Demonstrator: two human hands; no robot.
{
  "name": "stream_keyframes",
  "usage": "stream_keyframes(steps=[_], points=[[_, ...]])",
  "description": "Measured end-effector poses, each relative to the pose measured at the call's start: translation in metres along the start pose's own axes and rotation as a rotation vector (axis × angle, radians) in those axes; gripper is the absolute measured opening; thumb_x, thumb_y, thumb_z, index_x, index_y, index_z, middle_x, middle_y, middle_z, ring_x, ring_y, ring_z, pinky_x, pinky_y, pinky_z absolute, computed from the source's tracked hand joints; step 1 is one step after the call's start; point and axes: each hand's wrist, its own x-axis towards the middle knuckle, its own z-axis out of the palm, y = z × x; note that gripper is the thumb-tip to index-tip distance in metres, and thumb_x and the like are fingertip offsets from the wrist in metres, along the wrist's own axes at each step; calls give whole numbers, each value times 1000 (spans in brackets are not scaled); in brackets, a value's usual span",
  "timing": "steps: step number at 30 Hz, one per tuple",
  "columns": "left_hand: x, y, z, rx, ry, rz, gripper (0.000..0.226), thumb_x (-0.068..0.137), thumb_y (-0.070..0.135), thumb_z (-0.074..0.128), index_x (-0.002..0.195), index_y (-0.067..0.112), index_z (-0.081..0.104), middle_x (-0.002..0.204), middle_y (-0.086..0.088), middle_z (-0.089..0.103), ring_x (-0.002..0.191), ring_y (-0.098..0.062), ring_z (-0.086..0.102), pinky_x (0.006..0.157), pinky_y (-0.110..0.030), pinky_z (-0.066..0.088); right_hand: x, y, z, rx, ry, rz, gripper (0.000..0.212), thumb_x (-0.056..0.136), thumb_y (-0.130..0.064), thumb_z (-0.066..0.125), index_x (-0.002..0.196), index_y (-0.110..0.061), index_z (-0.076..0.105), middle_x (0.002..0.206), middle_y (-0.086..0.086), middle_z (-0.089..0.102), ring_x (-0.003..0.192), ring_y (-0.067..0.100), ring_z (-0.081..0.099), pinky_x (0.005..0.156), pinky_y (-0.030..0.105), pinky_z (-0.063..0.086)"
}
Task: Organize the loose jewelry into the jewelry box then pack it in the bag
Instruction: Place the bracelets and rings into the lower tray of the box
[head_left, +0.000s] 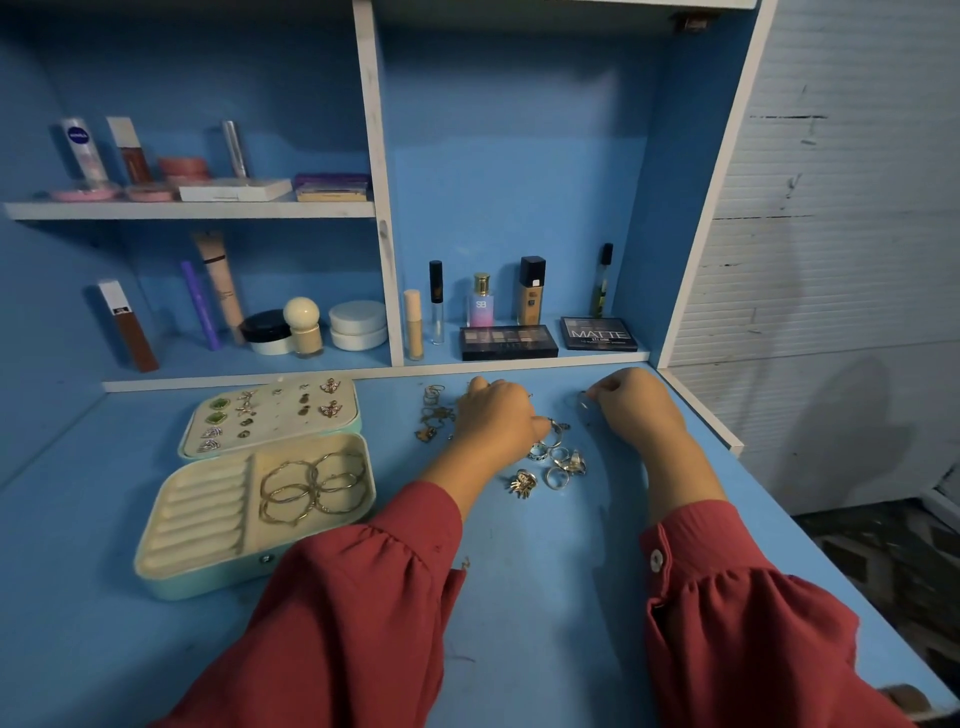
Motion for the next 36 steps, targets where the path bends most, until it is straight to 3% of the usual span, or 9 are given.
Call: stream_keyframes(steps=[7,12,16,18,20,23,28,33,36], points=[[0,-2,-7,-189,18,-30,41,89,17,51,52,13,34,71,-13,53,111,-31,42,92,-45,45,0,-1,0,44,21,-23,17,94,-18,53,83,-23,65,104,1,68,92,23,58,72,30,43],[0,-11,-17,-276,-18,-38,49,94,20,52,49,16,32,59,-12,44,87,-34,49,87,-42,50,-4,-7,1,45,17,-56,15,93,-22,54,81,-26,63,94,-3,66,87,21,58,68,29,41],[-5,-24,-34,-326,-24,-64,34,96,21,51,67,5,56,105,-17,68,115,-30,52,92,-41,49,-10,-20,5,70,0,-113,20,92,-21,53,76,-27,62,74,-9,59,75,19,56,59,27,39],[-12,-33,-50,-332,-12,-62,27,96,18,51,84,-2,63,110,-9,67,106,-23,55,87,-33,50,-14,-28,7,76,-6,-149,18,92,-22,53,79,-26,64,72,-14,57,72,16,55,58,26,38],[-23,-44,-67,-319,5,-65,27,96,19,52,90,-4,64,109,-11,64,96,-21,59,75,-26,49,-19,-35,10,99,-11,-186,17,92,-24,54,80,-26,64,72,-16,57,71,14,55,59,26,40],[-44,-63,-93,-273,4,-75,23,96,20,55,95,1,67,105,-5,65,100,-20,59,84,-27,45,-28,-46,13,147,-28,-224,16,92,-31,58,77,-27,62,74,-14,60,74,15,57,65,30,44],[-82,-106,-123,-172,-21,-137,19,94,22,59,75,18,61,76,3,59,69,-11,52,63,-25,39,-45,-65,23,218,-85,-286,17,91,-35,61,78,-24,65,79,-3,67,77,20,62,75,37,51],[-108,-135,-134,-112,-44,-167,20,93,16,59,74,18,63,76,10,59,70,-1,51,61,-16,36,-65,-88,44,260,-200,-356,17,91,-27,60,75,-25,65,66,-10,62,58,11,53,57,28,45],[-114,-144,-135,-94,-85,-161,20,92,16,61,73,21,61,76,12,58,72,-2,51,61,-16,36,-78,-103,61,266,-247,-428,19,89,-29,61,71,-29,64,79,-10,67,75,16,61,70,33,52]])
